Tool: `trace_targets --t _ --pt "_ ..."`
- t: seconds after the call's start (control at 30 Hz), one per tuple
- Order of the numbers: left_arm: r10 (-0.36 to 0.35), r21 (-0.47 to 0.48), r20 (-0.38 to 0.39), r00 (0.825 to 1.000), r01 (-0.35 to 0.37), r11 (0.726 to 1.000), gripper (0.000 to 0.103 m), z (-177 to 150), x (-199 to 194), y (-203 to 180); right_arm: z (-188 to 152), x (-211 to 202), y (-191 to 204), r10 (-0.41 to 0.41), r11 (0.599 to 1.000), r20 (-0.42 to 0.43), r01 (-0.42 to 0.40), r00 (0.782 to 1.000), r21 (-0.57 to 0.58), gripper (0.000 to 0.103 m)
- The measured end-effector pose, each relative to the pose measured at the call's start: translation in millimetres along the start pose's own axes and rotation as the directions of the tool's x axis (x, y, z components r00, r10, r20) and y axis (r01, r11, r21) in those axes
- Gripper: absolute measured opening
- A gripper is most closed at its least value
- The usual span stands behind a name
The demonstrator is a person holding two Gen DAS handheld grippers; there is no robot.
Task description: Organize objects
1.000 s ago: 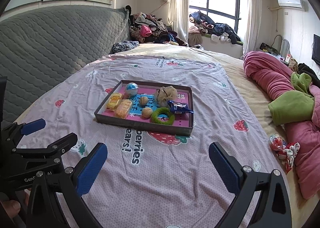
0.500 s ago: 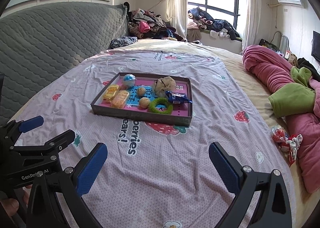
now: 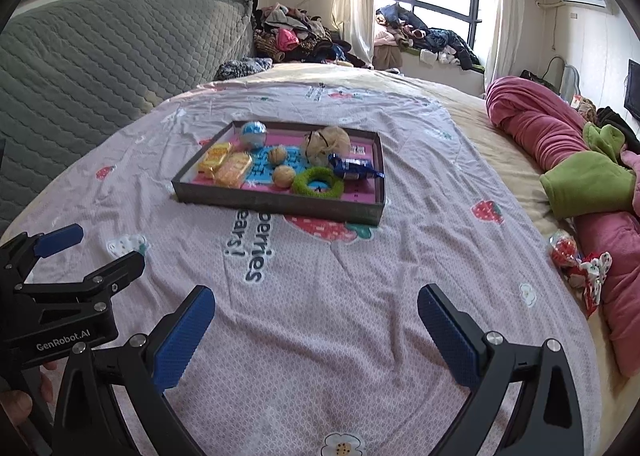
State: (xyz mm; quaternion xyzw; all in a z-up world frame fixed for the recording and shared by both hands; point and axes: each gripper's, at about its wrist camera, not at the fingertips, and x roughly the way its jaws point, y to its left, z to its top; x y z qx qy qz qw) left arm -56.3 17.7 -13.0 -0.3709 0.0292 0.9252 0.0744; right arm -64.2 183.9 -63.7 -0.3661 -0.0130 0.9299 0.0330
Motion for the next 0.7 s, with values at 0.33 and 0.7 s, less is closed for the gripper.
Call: trace_targets --t 0.33,0.7 --pt "-0.022 0.007 -0.011 1.0 0.022 1.0 0.094 -19.8 15.9 -2.8 -23.7 18.8 -5.7 -0.014 1.0 -0.052 0.015 0.999 0.012 0.102" --pt "-0.015 0.027 0.01 1.0 0.014 1.0 0.094 -25.8 18.1 -4.4 -35.0 29.9 -3.8 -0.02 1.0 -0.076 0.02 0.997 0.009 0.102"
